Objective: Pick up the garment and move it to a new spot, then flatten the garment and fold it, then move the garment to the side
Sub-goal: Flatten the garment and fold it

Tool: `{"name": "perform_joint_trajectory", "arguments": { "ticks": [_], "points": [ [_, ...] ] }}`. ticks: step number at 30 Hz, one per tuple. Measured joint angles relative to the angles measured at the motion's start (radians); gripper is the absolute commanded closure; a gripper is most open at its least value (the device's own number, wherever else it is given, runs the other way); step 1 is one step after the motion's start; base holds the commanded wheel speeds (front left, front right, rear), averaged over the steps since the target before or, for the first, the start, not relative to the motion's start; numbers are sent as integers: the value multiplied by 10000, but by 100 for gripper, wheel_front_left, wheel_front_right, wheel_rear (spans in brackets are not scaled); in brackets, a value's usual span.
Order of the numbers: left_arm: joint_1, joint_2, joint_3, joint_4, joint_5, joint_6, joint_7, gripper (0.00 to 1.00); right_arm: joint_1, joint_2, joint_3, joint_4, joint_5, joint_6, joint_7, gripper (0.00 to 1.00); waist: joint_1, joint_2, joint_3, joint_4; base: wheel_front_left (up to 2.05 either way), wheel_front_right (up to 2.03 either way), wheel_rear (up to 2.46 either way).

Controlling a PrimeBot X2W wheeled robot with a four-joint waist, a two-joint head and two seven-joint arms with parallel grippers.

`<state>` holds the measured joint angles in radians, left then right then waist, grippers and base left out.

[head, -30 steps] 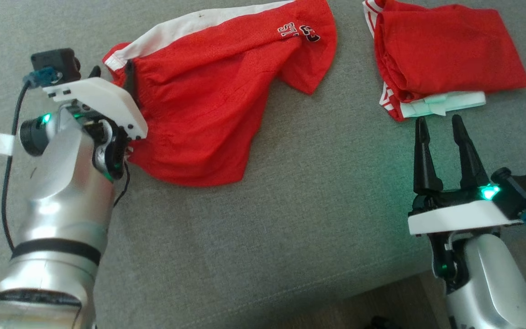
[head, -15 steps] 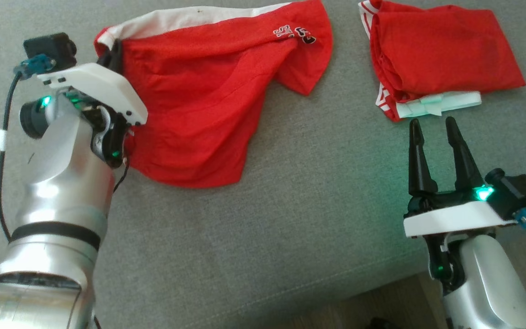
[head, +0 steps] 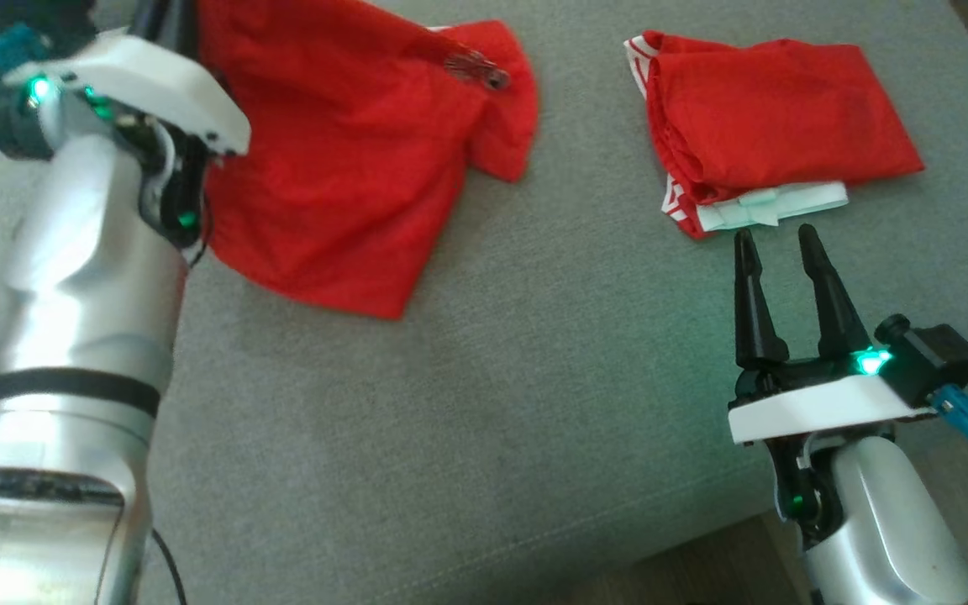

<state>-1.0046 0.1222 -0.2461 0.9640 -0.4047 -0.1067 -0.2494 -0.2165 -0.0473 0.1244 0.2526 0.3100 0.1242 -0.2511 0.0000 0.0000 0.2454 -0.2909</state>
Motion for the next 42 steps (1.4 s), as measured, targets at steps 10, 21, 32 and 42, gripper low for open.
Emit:
{"name": "perform_joint_trajectory", "arguments": {
  "ticks": [10, 21, 32, 42],
  "points": [
    [-94, 56, -92, -1007, 439, -79, 0, 100, 13, 0, 38, 50, 144, 0, 0, 0, 0, 0, -452, -107, 0, 0, 0],
    [-802, -426, -456, -4579, 1546, -173, -79, 100, 19, -4, 71, 38, 234, 0, 0, 0, 0, 0, -729, 220, 0, 0, 0],
    [2533, 449, -5948, -6019, 775, -253, -82, 100, 78, -4, -207, 29, 316, 0, 0, 0, 0, 0, -787, 1019, 0, 0, 0],
    [4164, 2512, -9603, -6078, -675, -253, -59, 100, 233, -2, -560, 247, 105, 0, 0, 0, 0, 0, -1217, 1825, 0, 0, 0]
  ]
}}
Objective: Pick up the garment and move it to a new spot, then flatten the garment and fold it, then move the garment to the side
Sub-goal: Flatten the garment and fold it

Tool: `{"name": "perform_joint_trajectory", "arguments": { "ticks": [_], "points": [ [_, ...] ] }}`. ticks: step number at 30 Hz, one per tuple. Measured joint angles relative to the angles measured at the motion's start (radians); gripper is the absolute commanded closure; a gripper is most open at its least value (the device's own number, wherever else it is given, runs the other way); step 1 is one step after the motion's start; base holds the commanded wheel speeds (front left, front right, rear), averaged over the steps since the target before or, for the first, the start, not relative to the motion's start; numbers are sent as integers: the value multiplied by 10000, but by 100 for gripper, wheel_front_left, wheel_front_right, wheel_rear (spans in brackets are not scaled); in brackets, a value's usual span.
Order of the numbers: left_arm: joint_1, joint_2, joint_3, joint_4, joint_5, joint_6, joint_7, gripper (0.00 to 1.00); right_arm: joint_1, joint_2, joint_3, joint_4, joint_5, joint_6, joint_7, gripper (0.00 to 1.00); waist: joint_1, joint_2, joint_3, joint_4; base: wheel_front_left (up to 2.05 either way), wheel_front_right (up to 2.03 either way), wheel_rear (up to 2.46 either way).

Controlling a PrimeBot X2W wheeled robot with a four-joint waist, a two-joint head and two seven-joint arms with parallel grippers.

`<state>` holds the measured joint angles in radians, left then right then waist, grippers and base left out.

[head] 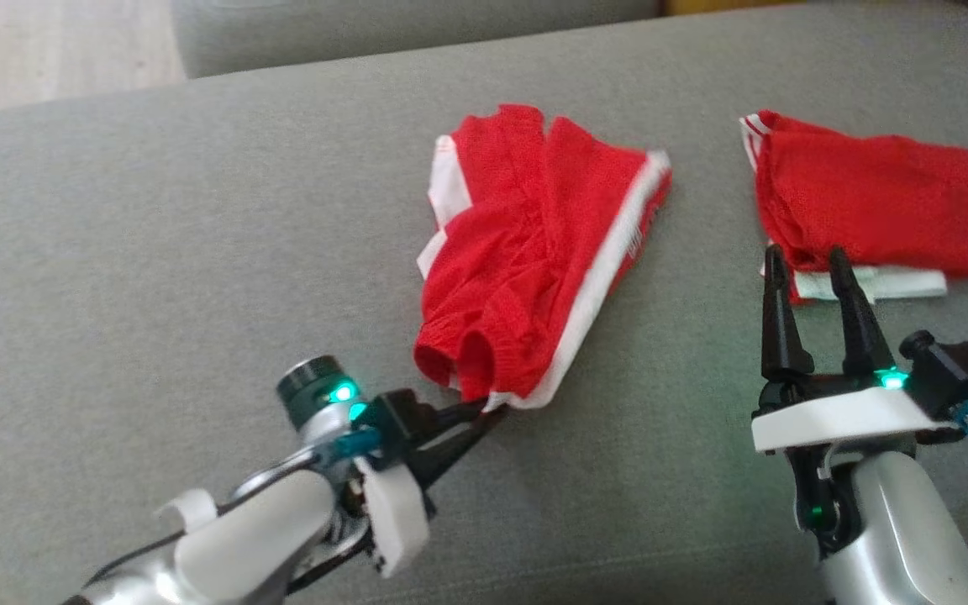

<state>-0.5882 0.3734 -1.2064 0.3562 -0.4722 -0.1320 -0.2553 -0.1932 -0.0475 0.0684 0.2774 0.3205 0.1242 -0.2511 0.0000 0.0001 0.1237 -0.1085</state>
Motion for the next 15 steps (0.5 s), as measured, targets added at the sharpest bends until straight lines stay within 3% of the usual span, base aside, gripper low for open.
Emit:
{"name": "perform_joint_trajectory", "arguments": {
  "ticks": [7, 15],
  "points": [
    [-6, 566, 255, 374, -454, 40, -2, 100, 11, 0, -73, 144, -144, 0, 0, 0, 0, 0, -363, 558, 0, 0, 0],
    [48, 700, 1848, 585, -571, 744, -6, 100, 37, 0, -75, 245, -228, 0, 0, 0, 0, 0, -589, 934, 0, 0, 0]
  ]
}}
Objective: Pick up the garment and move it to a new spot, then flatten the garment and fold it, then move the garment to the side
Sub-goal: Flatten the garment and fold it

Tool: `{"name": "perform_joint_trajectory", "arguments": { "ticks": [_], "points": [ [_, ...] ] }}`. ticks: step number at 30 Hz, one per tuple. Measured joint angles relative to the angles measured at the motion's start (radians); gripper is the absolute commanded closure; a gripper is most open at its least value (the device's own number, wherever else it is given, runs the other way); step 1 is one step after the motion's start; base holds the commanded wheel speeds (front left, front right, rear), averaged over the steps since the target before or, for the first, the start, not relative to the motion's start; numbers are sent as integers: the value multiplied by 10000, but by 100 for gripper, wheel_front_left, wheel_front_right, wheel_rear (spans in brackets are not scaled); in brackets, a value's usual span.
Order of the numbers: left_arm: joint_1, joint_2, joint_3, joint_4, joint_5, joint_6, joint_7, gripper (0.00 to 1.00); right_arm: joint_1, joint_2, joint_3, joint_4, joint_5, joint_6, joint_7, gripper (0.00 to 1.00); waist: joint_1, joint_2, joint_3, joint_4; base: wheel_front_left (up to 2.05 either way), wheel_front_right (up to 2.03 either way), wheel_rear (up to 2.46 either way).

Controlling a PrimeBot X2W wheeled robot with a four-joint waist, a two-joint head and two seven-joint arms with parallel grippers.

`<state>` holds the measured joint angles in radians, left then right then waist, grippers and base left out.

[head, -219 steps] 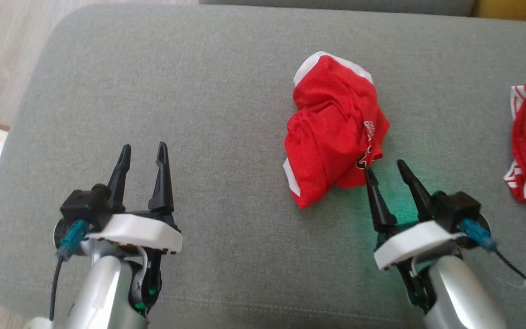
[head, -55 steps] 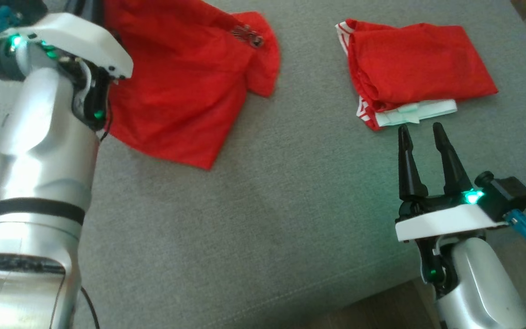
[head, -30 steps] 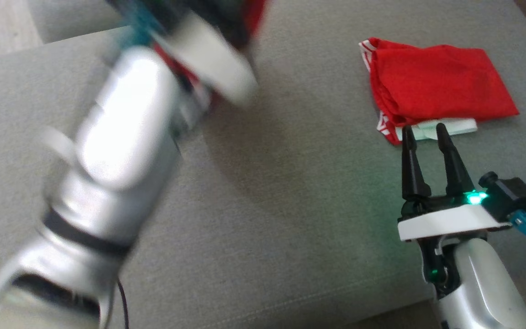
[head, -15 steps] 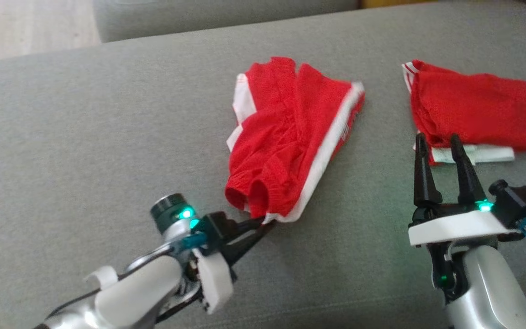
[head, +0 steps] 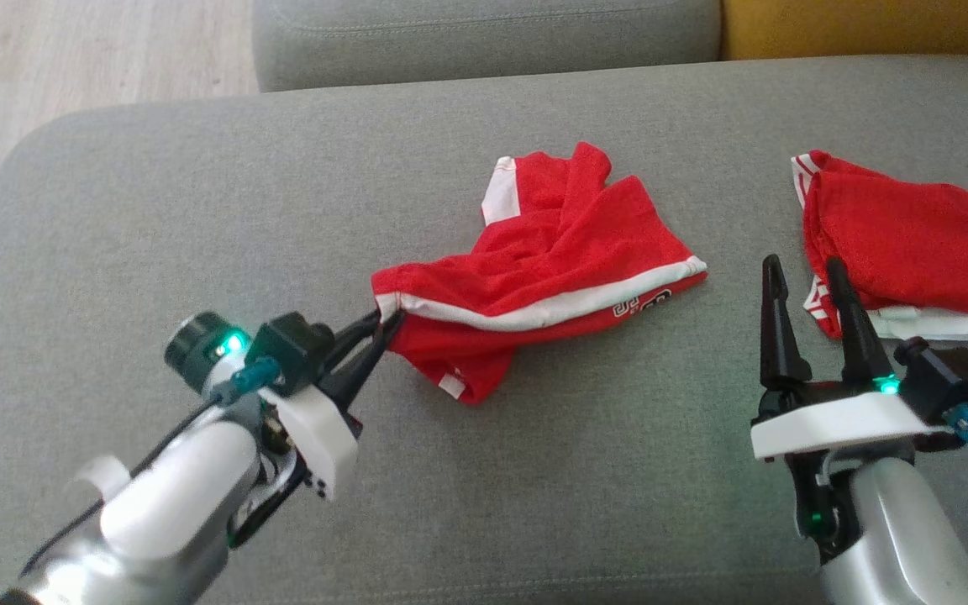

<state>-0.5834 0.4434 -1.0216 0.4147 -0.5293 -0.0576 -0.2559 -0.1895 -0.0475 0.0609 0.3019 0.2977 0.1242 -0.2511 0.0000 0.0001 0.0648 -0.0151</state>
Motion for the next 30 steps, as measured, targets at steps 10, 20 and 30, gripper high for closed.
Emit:
{"name": "perform_joint_trajectory", "arguments": {
  "ticks": [10, 20, 30],
  "points": [
    [2161, -1112, 1337, 153, 2, 447, -2, 55, 374, 0, 249, 416, -104, 0, 0, 0, 0, 0, 11, 19, 0, 0, 0],
    [3073, -1914, 3118, 188, 255, 679, 0, 0, 374, 0, 249, 483, -109, 0, 0, 0, 0, 0, -67, -31, 0, 0, 0],
    [4127, -2372, 4742, -1032, 882, 562, -2, 0, 530, 0, -104, 433, -190, 0, 0, 0, 0, 0, -188, 189, 0, 0, 0]
  ]
}}
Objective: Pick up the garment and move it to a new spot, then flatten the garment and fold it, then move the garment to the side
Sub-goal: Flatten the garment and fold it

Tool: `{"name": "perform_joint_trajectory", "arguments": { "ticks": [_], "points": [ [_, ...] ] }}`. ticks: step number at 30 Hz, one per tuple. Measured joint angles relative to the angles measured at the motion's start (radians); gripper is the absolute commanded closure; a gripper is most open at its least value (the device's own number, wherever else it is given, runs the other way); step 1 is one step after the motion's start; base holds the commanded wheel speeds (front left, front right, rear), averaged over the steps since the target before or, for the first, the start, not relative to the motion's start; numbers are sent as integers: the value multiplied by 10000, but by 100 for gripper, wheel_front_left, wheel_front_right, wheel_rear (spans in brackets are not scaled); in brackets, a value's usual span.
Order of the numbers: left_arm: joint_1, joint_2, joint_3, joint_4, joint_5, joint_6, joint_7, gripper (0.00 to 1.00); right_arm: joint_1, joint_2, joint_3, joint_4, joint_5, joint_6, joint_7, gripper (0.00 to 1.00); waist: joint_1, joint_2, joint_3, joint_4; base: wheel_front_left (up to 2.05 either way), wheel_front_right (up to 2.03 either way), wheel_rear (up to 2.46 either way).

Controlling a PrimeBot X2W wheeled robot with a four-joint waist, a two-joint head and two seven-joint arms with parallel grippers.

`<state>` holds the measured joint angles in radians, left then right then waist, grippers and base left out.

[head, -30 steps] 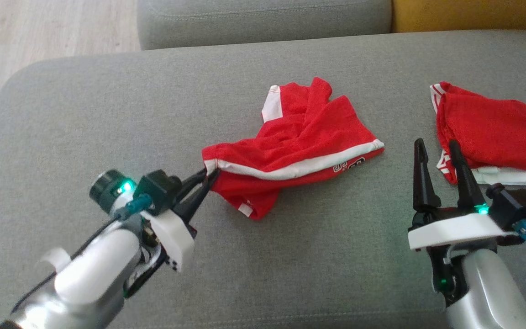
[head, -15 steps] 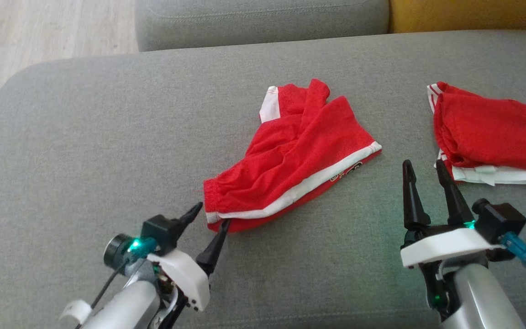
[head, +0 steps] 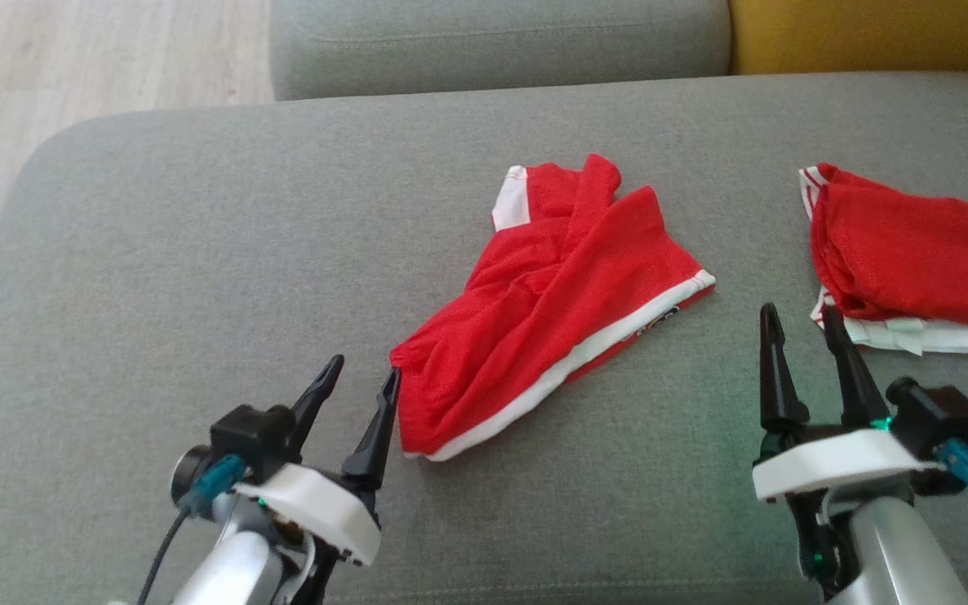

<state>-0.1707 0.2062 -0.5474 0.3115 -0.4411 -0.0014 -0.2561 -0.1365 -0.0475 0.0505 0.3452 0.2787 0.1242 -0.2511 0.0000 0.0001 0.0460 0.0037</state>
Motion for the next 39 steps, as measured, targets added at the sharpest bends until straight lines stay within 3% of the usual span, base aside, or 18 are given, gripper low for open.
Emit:
{"name": "perform_joint_trajectory", "arguments": {
  "ticks": [6, 13, 21, 39],
  "points": [
    [576, -291, 807, -527, 359, -238, 0, 0, 260, 2, -79, -15, -63, 0, 0, 0, 0, 0, -128, 164, 0, 0, 0],
    [1169, -644, 1085, -667, 813, -662, 0, 0, 260, 2, -63, -86, -61, 0, 0, 0, 0, 0, -180, 194, 0, 0, 0],
    [1248, -546, 234, 268, 1198, -1183, 0, 0, 259, 2, -36, -84, -75, 0, 0, 0, 0, 0, -98, 80, 0, 0, 0],
    [222, -523, -295, 2123, 1198, -1225, 81, 0, 245, 4, 29, -84, -148, 0, 0, 0, 0, 0, 272, -310, 0, 0, 0]
  ]
}}
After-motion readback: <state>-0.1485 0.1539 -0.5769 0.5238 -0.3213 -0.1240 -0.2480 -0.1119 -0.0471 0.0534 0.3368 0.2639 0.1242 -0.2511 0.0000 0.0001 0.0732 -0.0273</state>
